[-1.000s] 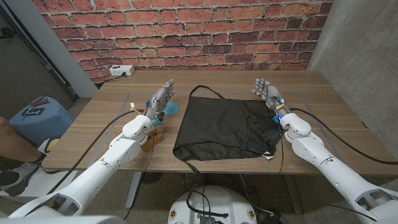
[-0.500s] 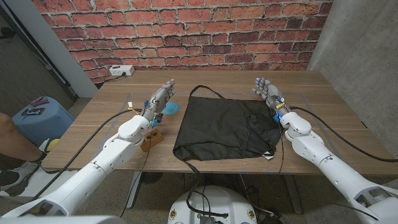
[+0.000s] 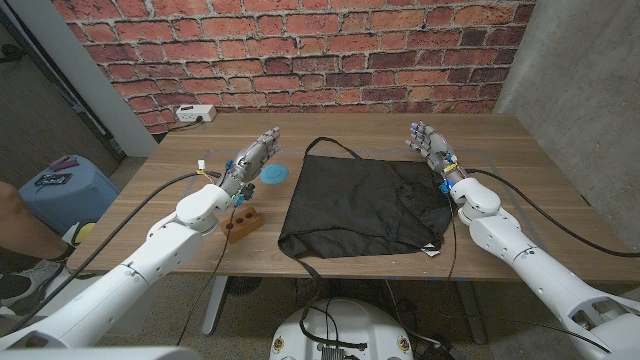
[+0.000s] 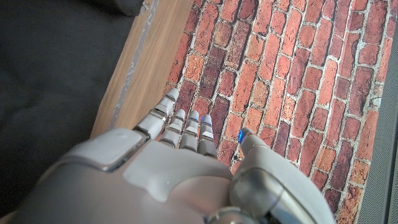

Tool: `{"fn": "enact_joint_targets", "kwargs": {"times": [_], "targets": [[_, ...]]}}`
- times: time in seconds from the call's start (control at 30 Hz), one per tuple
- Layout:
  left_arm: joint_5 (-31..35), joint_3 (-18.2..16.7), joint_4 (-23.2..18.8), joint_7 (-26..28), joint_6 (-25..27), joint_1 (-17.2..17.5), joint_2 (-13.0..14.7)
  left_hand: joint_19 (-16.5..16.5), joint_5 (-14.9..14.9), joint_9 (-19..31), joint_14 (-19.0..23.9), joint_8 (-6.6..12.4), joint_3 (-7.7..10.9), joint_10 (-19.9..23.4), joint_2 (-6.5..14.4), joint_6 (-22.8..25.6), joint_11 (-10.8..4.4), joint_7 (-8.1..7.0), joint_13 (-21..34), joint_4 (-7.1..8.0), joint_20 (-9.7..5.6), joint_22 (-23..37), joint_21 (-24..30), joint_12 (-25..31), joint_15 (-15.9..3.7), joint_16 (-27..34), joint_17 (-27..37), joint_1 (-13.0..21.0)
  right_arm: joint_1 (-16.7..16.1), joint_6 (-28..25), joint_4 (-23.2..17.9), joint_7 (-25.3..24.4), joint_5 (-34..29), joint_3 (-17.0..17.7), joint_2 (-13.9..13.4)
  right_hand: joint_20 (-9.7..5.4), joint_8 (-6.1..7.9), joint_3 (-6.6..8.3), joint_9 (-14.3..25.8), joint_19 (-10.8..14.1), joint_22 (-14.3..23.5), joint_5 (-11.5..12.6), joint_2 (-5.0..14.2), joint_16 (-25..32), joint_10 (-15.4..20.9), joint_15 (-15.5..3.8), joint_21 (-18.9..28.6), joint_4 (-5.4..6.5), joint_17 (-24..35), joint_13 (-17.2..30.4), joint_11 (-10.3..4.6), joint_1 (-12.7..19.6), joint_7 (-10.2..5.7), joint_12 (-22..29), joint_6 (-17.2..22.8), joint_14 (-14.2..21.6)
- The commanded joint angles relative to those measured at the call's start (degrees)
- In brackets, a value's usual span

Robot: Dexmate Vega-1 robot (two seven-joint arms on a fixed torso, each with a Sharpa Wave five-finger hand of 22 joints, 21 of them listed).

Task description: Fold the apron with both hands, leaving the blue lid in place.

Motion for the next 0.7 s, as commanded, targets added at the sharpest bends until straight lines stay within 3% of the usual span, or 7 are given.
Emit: {"fn": "enact_joint_targets", "kwargs": {"times": [0.03,0.3,0.7], "targets": [[2.24,-0.98,-5.62,-3.49,2.18,0.70,7.22,-0.24,0.17,0.14,-0.58,0.00,-0.20,-0.56,-0.56,-0.32,-0.18,0.05,0.20,-0.24,0.54,0.08,-0.23,0.04,0.21,-0.11,0.12,0.09,-1.10,0.61,-1.11,-1.00,-0.25,0.71,-0.69,-2.74,0.22,0.12,0.27,0.25,0.22,-0.04,0.21,0.23,0.08,-1.50,0.30,-0.24,-0.01,0.17,0.25,0.60,0.18,0.11,-0.02,0.01],[3.69,-0.75,-7.86,-6.22,3.51,0.47,10.57,-1.04,0.12,0.13,-1.83,-0.30,-0.91,-1.56,-0.48,-1.17,-0.44,-0.13,0.17,0.00,0.91,0.11,-0.57,-0.33,0.46,-0.34,0.29,-0.77,-1.69,0.66,-1.57,-1.44,-0.02,1.14,-0.93,-2.75,0.23,0.14,0.27,0.24,0.22,-0.06,0.22,0.27,0.09,-1.50,0.30,-0.36,-0.04,0.16,0.13,0.66,0.23,0.13,0.01,-0.01],[5.80,-1.49,-11.67,-6.15,5.63,2.71,14.63,-1.31,0.24,0.12,-2.05,-0.27,-1.05,-1.58,-0.22,-1.31,-0.46,-0.14,0.15,-0.02,0.91,0.12,-0.65,-0.30,0.43,-0.27,0.28,-1.03,-1.90,0.96,-1.19,-1.27,0.04,1.51,-1.32,-2.73,0.22,0.13,0.26,0.25,0.22,-0.11,0.25,0.35,0.05,-1.55,0.31,-0.47,-0.05,0.15,0.05,0.66,0.15,0.13,-0.05,-0.06]]}}
